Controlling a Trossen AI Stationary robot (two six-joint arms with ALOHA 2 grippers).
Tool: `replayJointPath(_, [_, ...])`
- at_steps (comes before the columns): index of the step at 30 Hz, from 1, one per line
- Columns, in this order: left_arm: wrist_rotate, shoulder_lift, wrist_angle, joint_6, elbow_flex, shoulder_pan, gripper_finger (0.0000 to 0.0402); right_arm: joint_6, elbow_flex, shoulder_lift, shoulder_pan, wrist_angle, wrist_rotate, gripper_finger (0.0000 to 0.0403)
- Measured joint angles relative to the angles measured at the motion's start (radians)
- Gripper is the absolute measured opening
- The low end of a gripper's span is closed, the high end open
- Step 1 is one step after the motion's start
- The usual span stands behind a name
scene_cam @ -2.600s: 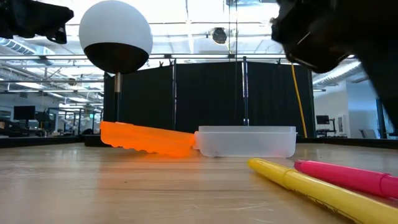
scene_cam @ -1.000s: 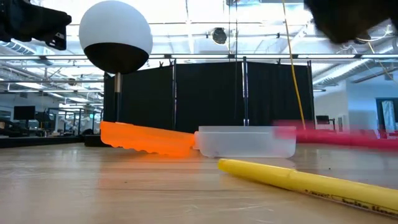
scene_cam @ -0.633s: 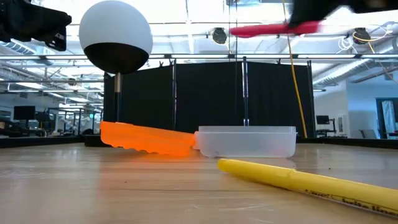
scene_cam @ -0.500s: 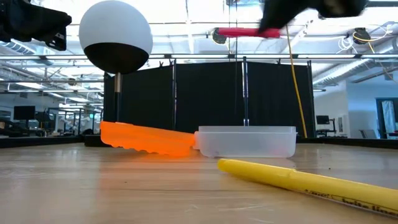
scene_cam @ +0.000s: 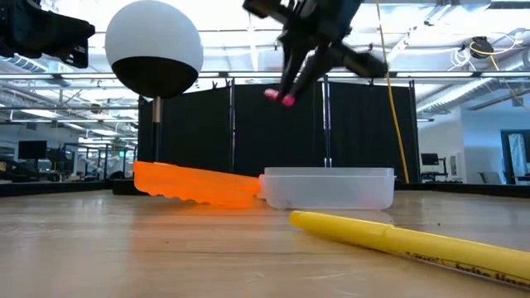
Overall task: Pick & place school supplies into a supply box
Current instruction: Put the pink pen into the orange supply box
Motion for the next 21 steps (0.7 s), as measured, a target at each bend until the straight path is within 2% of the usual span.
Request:
replayJointPath(3, [0.000, 0.000, -0.004, 0.000, 0.000, 0.000, 0.0047, -0.016, -0.086, -0.003, -0.022, 0.142, -0.052, 0.0018])
replayJointPath(9, [0.000, 0.000, -0.008, 0.001, 0.000, 0.000, 0.0047, 0.009, -0.264, -0.002, -0.067, 0.299, -0.103, 0.0019])
replayJointPath(14, [0.000, 0.000, -0.008, 0.003, 0.000, 0.000, 0.0047, 0.017, -0.377, -0.002, -0.093, 0.451, -0.185, 0.0019])
replayJointPath(21, [0.000, 0.000, -0.008, 0.019, 0.000, 0.000, 0.0047, 0.054, -0.449, -0.002, -0.112, 0.515, -0.205, 0.0020])
